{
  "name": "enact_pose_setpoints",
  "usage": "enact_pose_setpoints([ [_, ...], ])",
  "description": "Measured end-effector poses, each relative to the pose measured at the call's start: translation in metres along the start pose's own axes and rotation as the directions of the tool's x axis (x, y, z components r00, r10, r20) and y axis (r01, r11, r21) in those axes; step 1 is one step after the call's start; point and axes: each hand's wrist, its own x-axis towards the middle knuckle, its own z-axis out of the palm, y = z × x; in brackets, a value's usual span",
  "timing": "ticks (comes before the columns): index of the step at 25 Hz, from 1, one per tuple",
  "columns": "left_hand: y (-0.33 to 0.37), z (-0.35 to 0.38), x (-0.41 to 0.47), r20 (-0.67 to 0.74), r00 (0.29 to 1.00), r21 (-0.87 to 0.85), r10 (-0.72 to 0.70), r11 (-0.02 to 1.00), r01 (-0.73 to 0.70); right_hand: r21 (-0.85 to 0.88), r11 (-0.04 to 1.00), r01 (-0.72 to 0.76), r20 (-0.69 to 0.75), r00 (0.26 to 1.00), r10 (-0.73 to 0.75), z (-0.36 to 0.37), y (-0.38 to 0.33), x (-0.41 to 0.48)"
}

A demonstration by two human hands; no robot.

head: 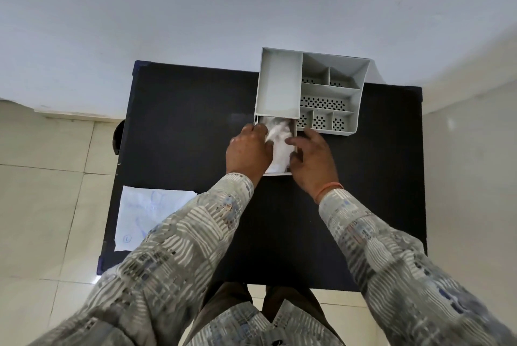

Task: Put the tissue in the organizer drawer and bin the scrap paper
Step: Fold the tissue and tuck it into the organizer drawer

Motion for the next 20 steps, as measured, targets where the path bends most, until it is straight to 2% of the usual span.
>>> enact_pose_setpoints([
  [2,0.001,-0.002,0.011,0.003,1.000,0.039,-0.001,0.999,0.001,-0.123,0.992,-0.041,0.209,0.976,0.067,0.004,0.008,0.013],
  [4,0.001,-0.002,0.017,0.012,1.000,0.076,-0.002,0.997,0.001,-0.169,0.985,-0.023,0.316,0.946,0.076,0.010,0.006,0.026],
  [5,0.002,-0.001,0.019,0.025,1.000,0.092,0.001,0.996,-0.003,-0.186,0.982,-0.018,0.307,0.949,0.075,0.014,0.003,0.032],
  [8,0.005,0.001,0.018,0.062,0.998,0.110,0.003,0.994,-0.010,-0.375,0.925,-0.054,0.070,0.994,0.086,0.027,-0.008,0.036],
  [10,0.004,0.001,0.015,0.072,0.997,0.108,0.005,0.994,-0.013,-0.471,0.875,-0.108,0.000,0.992,0.123,0.031,-0.016,0.035],
  [12,0.002,0.000,0.010,0.087,0.995,0.118,0.043,0.992,-0.053,-0.458,0.875,-0.158,-0.021,0.986,0.167,0.034,-0.023,0.039],
  [15,0.002,0.000,0.006,0.109,0.988,0.173,0.111,0.977,-0.129,-0.341,0.917,-0.209,-0.063,0.978,0.199,0.031,-0.032,0.047],
  [20,0.004,0.006,0.004,0.123,0.987,0.269,0.107,0.953,-0.137,-0.147,0.949,-0.279,-0.009,0.960,0.281,0.018,-0.026,0.051],
])
